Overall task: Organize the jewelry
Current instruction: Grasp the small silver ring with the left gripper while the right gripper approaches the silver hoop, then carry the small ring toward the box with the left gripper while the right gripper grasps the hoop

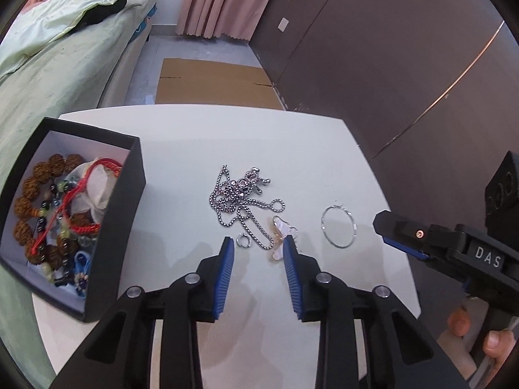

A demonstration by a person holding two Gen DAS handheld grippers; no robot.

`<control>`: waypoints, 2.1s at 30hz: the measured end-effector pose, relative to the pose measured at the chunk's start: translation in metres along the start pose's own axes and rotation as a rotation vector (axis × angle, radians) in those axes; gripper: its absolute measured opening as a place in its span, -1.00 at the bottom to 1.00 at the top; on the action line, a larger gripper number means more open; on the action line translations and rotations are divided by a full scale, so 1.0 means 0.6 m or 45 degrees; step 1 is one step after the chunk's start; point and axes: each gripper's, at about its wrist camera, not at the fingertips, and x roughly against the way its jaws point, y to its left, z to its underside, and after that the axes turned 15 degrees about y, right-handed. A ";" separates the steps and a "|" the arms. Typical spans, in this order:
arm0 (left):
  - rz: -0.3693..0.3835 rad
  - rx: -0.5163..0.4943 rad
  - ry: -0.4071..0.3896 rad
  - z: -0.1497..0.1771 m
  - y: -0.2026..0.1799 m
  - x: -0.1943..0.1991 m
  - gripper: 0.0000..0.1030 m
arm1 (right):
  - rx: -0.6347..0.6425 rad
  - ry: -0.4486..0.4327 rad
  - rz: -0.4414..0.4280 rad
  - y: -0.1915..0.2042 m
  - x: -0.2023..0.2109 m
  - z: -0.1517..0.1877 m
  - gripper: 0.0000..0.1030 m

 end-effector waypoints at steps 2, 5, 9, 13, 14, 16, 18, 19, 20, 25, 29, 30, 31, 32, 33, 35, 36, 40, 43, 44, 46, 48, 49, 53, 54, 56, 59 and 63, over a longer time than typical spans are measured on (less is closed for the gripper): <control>-0.016 0.003 0.016 -0.002 0.004 -0.008 -0.52 | -0.010 0.005 0.011 -0.003 -0.004 -0.004 0.02; -0.052 0.000 0.026 -0.008 0.006 -0.019 -0.54 | -0.017 -0.002 0.016 -0.006 -0.002 -0.009 0.02; -0.087 -0.014 0.047 -0.012 0.000 -0.036 -0.60 | -0.018 -0.005 0.010 -0.009 0.001 -0.014 0.02; -0.147 -0.045 0.061 -0.012 -0.011 -0.054 -0.66 | -0.026 -0.003 0.003 -0.015 0.002 -0.017 0.02; -0.169 -0.055 0.061 -0.010 -0.015 -0.058 -0.69 | -0.025 -0.004 0.002 -0.016 0.002 -0.017 0.02; -0.220 -0.088 0.047 -0.006 -0.025 -0.063 -0.70 | -0.023 -0.007 -0.002 -0.016 0.004 -0.018 0.02; -0.266 -0.122 0.038 -0.003 -0.034 -0.066 -0.70 | -0.022 -0.008 -0.003 -0.018 0.006 -0.020 0.02; -0.293 -0.143 0.032 0.000 -0.039 -0.067 -0.70 | -0.023 -0.007 -0.004 -0.017 0.005 -0.020 0.02; -0.315 -0.161 0.028 0.002 -0.043 -0.069 -0.71 | -0.023 -0.006 -0.004 -0.017 0.005 -0.020 0.02; -0.367 -0.204 0.004 0.007 -0.048 -0.073 -0.80 | -0.020 -0.005 -0.004 -0.019 0.009 -0.020 0.02; -0.352 -0.199 -0.002 0.009 -0.042 -0.067 -0.80 | -0.006 -0.013 0.036 -0.016 0.008 -0.018 0.02; -0.346 -0.193 -0.008 0.007 -0.040 -0.064 -0.80 | 0.003 -0.016 0.062 -0.015 0.008 -0.019 0.02; -0.329 -0.181 -0.019 0.006 -0.035 -0.055 -0.80 | 0.010 -0.017 0.085 -0.014 0.008 -0.020 0.02; -0.315 -0.172 -0.027 0.004 -0.032 -0.048 -0.80 | 0.015 -0.017 0.102 -0.014 0.007 -0.022 0.02; -0.302 -0.164 -0.037 0.003 -0.030 -0.041 -0.80 | 0.020 -0.013 0.122 -0.016 0.005 -0.023 0.02; -0.288 -0.146 -0.060 0.000 -0.022 -0.025 -0.80 | 0.030 -0.011 0.181 -0.015 -0.002 -0.026 0.02; -0.281 -0.138 -0.069 0.001 -0.020 -0.019 -0.80 | 0.036 -0.011 0.209 -0.014 -0.005 -0.027 0.02; -0.251 -0.107 -0.094 -0.005 -0.009 0.003 -0.80 | 0.064 0.027 0.254 -0.006 -0.026 -0.031 0.18; -0.237 -0.094 -0.110 -0.007 -0.005 0.015 -0.80 | 0.078 0.036 0.284 0.001 -0.043 -0.034 0.37; -0.232 -0.092 -0.114 -0.008 -0.003 0.018 -0.80 | 0.088 0.043 0.306 0.006 -0.051 -0.035 0.37; -0.223 -0.085 -0.126 -0.008 0.000 0.027 -0.80 | 0.105 0.049 0.340 0.012 -0.062 -0.039 0.37; -0.213 -0.075 -0.141 -0.006 0.005 0.039 -0.80 | 0.124 0.055 0.391 0.017 -0.073 -0.042 0.37; -0.209 -0.071 -0.147 -0.004 0.006 0.042 -0.80 | 0.133 0.058 0.421 0.019 -0.079 -0.043 0.37; -0.192 -0.054 -0.169 -0.006 0.016 0.060 -0.80 | 0.164 0.068 0.502 0.023 -0.095 -0.044 0.37; -0.189 -0.050 -0.173 -0.006 0.018 0.064 -0.80 | 0.173 0.070 0.514 0.024 -0.098 -0.042 0.36; -0.183 -0.042 -0.182 -0.004 0.022 0.072 -0.80 | 0.198 0.081 0.547 0.028 -0.106 -0.039 0.36; -0.180 -0.035 -0.196 -0.001 0.029 0.083 -0.80 | 0.248 0.085 0.628 0.038 -0.118 -0.032 0.36; -0.171 -0.017 -0.223 0.005 0.042 0.104 -0.80 | 0.273 0.071 0.627 0.044 -0.117 -0.023 0.02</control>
